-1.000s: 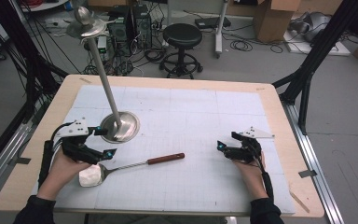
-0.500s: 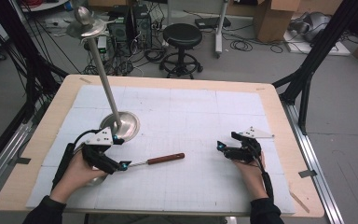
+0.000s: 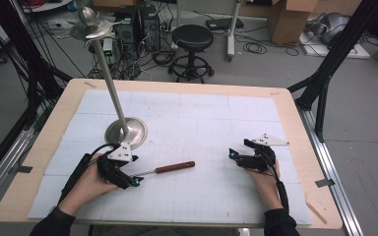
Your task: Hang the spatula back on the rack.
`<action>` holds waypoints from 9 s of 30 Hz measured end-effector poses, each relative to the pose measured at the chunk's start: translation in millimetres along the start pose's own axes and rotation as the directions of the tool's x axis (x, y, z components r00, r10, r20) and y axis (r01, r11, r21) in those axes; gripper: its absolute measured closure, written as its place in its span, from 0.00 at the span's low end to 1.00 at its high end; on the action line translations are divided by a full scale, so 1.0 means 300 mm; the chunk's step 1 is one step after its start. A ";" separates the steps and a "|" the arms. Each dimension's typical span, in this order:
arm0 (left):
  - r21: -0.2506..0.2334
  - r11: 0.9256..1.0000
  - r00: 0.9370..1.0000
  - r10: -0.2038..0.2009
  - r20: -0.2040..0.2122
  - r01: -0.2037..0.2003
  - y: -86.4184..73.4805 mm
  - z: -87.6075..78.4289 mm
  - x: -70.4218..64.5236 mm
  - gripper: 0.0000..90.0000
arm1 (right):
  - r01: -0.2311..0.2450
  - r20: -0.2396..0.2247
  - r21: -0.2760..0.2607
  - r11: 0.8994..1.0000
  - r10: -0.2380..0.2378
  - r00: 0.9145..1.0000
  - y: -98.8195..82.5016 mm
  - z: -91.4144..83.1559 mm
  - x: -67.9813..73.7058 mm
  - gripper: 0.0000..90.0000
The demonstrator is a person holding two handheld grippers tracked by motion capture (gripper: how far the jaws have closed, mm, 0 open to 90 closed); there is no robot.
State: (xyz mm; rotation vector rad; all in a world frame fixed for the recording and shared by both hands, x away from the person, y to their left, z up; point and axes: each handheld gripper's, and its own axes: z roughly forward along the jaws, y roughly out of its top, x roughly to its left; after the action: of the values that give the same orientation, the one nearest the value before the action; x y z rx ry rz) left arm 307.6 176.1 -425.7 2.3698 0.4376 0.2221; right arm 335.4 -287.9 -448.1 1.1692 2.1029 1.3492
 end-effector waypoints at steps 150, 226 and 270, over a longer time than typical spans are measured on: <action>-0.662 0.746 0.760 -0.389 -0.521 -0.072 0.021 -0.582 0.076 0.94 | -0.014 -0.003 0.001 1.000 0.014 1.000 -0.001 0.001 -0.003 0.26; -0.643 0.765 0.928 -0.267 -0.259 0.040 -0.255 -0.371 0.089 0.20 | 0.002 -0.008 0.006 1.000 -0.002 1.000 0.000 0.002 -0.001 0.25; -0.534 0.824 0.936 -0.315 -0.156 0.189 -0.370 -0.247 0.101 0.16 | -0.002 0.074 0.012 1.000 0.001 0.997 -0.031 -0.068 -0.035 0.18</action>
State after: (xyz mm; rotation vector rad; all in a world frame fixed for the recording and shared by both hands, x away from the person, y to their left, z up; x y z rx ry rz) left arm 287.6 310.0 -445.2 1.7427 0.7083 0.4435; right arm 323.5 -309.7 -447.9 1.2076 2.0610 1.2755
